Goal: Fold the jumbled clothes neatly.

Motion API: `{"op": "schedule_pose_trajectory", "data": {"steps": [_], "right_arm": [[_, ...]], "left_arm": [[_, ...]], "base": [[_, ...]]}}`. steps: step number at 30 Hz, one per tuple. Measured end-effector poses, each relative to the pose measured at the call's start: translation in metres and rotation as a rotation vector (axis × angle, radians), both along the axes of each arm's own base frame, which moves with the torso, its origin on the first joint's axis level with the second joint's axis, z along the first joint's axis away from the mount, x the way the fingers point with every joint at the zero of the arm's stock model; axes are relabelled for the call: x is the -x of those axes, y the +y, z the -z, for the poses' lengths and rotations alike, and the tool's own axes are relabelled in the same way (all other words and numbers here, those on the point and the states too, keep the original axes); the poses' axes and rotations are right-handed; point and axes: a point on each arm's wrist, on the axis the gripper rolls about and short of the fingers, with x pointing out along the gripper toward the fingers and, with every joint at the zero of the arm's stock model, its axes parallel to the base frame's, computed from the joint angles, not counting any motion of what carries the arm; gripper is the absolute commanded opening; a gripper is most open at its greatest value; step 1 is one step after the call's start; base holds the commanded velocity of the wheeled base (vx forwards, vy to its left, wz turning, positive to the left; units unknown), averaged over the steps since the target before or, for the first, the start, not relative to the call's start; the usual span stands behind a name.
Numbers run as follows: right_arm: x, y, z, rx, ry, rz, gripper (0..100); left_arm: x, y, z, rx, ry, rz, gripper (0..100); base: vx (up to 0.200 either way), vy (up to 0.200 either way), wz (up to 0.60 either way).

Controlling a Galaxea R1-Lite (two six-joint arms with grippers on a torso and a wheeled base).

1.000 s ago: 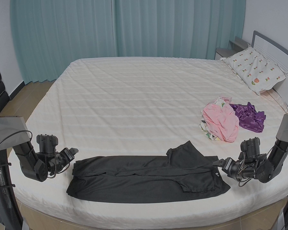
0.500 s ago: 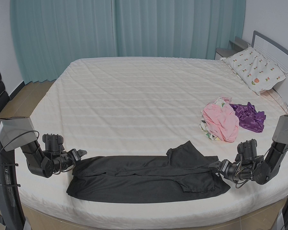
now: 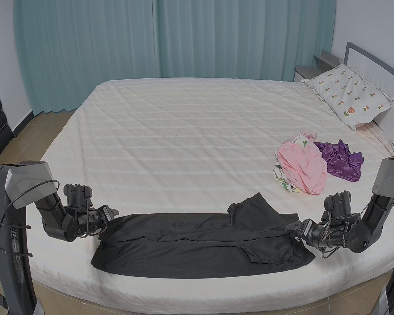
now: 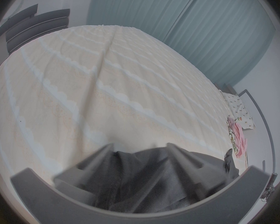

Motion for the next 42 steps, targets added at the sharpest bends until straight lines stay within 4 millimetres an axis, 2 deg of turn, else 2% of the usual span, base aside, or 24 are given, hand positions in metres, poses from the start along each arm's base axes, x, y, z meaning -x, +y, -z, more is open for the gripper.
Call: {"op": "schedule_pose_trajectory", "data": {"steps": [6, 16, 17, 24, 37, 38, 42], "right_arm": [[0.0, 0.0, 0.001, 0.0, 0.003, -0.001, 100], [0.0, 0.001, 0.003, 0.002, 0.01, -0.003, 100], [0.0, 0.001, 0.003, 0.002, 0.011, -0.003, 100], [0.0, 0.001, 0.005, 0.007, 0.015, -0.008, 100], [0.0, 0.002, 0.006, 0.01, 0.016, -0.011, 100], [0.0, 0.002, 0.006, 0.011, 0.015, -0.011, 100], [0.0, 0.001, 0.006, 0.011, 0.016, -0.011, 100]], "left_arm": [[-0.002, 0.01, -0.001, 0.007, -0.007, -0.059, 0], [-0.007, 0.019, -0.004, 0.115, -0.025, -0.15, 0], [-0.007, 0.019, -0.004, 0.119, -0.023, -0.147, 100], [-0.001, 0.018, -0.002, 0.167, -0.001, -0.086, 100], [0.005, 0.013, -0.001, 0.11, -0.046, -0.025, 100], [0.006, 0.011, -0.001, 0.109, -0.044, -0.021, 0], [0.01, 0.008, 0.003, 0.055, -0.036, 0.027, 0]], "base": [[0.0, 0.0, 0.0], [0.0, 0.0, 0.0], [0.0, 0.0, 0.0], [0.0, 0.0, 0.0], [0.0, 0.0, 0.0], [0.0, 0.0, 0.0], [0.0, 0.0, 0.0]]}}
